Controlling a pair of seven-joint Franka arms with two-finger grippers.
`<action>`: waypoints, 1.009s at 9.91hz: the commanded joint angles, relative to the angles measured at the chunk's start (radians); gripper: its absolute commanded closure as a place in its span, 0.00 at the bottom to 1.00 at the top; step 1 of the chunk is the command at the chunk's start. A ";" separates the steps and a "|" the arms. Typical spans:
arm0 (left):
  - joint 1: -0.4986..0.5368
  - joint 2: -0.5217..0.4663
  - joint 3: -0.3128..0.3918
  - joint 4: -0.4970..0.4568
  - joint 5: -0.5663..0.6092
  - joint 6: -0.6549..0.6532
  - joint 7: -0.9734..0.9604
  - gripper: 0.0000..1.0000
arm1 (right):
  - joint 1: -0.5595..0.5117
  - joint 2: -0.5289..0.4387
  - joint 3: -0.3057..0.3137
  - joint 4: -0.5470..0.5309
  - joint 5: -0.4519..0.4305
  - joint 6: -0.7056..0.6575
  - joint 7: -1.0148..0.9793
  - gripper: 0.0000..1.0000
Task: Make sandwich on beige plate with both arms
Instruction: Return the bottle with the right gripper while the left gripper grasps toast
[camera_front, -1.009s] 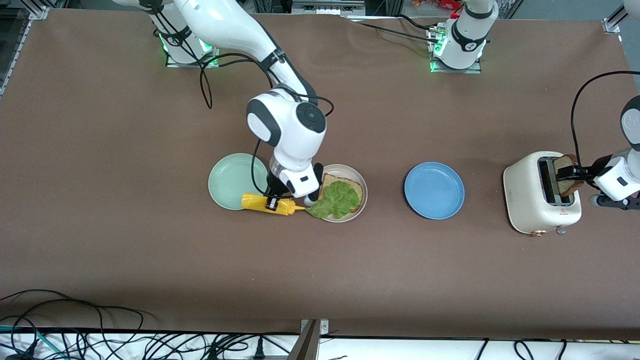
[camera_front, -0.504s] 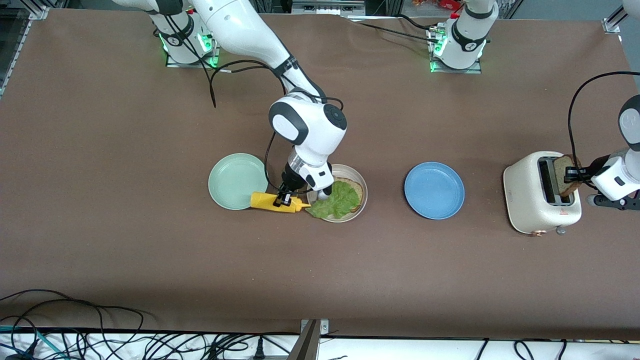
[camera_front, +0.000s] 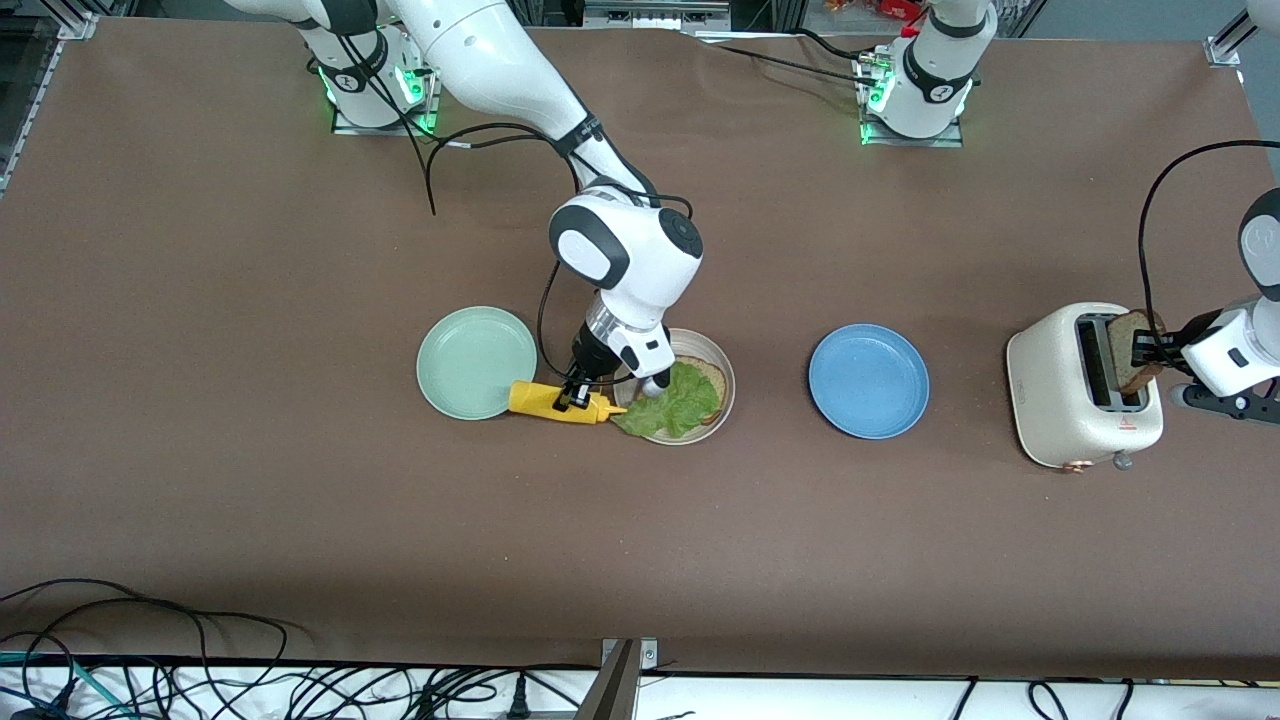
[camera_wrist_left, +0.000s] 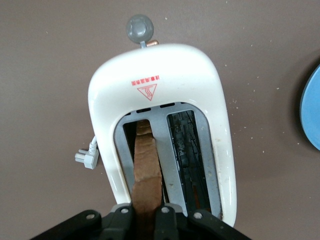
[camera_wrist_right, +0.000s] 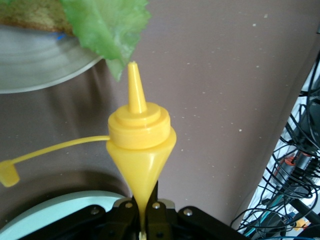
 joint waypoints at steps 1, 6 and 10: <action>-0.007 -0.017 -0.007 0.072 0.026 -0.072 0.015 1.00 | -0.053 -0.083 -0.010 0.001 0.118 -0.012 -0.094 1.00; -0.033 0.007 -0.009 0.244 0.021 -0.193 0.024 1.00 | -0.321 -0.298 -0.018 -0.042 0.559 -0.075 -0.565 1.00; -0.076 0.022 -0.010 0.298 -0.163 -0.326 0.070 1.00 | -0.664 -0.366 -0.018 -0.167 1.086 -0.231 -1.114 1.00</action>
